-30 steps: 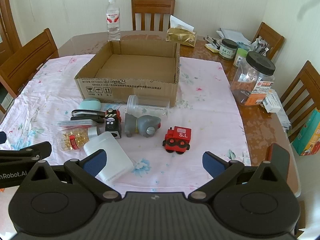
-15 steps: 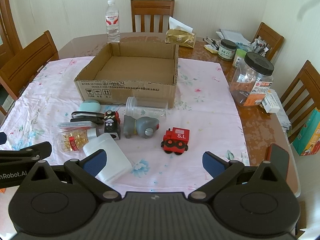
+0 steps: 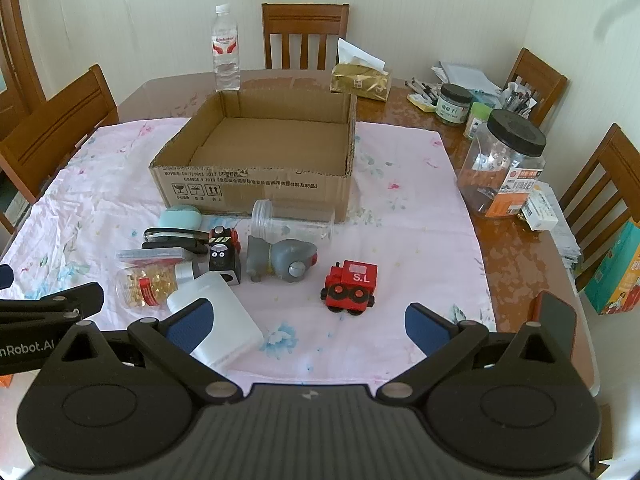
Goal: Organize rigid objects
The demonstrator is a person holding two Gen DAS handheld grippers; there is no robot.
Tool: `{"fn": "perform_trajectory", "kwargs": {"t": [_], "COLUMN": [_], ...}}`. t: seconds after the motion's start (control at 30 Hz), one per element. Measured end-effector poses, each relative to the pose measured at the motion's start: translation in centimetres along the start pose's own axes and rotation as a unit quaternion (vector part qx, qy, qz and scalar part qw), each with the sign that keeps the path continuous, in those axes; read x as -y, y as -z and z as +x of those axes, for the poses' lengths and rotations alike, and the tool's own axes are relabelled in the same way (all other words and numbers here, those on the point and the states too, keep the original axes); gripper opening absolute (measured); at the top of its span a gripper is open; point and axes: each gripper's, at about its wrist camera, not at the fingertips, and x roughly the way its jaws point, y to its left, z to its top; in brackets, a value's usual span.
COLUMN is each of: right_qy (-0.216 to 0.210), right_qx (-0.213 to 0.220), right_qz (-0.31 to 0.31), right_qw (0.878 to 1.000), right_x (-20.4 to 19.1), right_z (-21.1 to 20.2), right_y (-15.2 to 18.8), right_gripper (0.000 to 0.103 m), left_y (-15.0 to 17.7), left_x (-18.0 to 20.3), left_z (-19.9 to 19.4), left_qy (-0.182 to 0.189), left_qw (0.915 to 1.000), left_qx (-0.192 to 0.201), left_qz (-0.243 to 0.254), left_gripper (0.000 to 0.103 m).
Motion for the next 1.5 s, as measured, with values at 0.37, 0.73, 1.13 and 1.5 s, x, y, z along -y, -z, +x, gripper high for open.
{"fn": "perform_trajectory", "kwargs": {"t": [0.37, 0.73, 1.13, 1.5], "right_qy": [0.0, -0.006, -0.021, -0.015], "right_qx": [0.003, 0.009, 0.019, 0.001], "right_qz": [0.0, 0.002, -0.001, 0.012], "right_qw": [1.0, 1.0, 1.0, 1.0], "right_x": [0.0, 0.1, 0.5, 2.0], "right_z": [-0.1, 0.2, 1.0, 2.8], "right_y": [-0.2, -0.3, 0.0, 0.4], "right_gripper": [0.103, 0.103, 0.103, 0.103], "left_y": [-0.2, -0.5, 0.6, 1.9], "left_x": [0.0, 0.0, -0.1, 0.2], "left_z": [0.0, 0.5, 1.6, 3.2], "left_qy": [0.001, 0.003, 0.035, 0.077], "left_qw": [1.0, 1.0, 0.999, 0.9957], "left_qx": [0.002, 0.002, 0.028, 0.034], "left_qz": [-0.001, -0.001, 0.006, 0.039], "left_gripper": [0.102, 0.102, 0.102, 0.102]}}
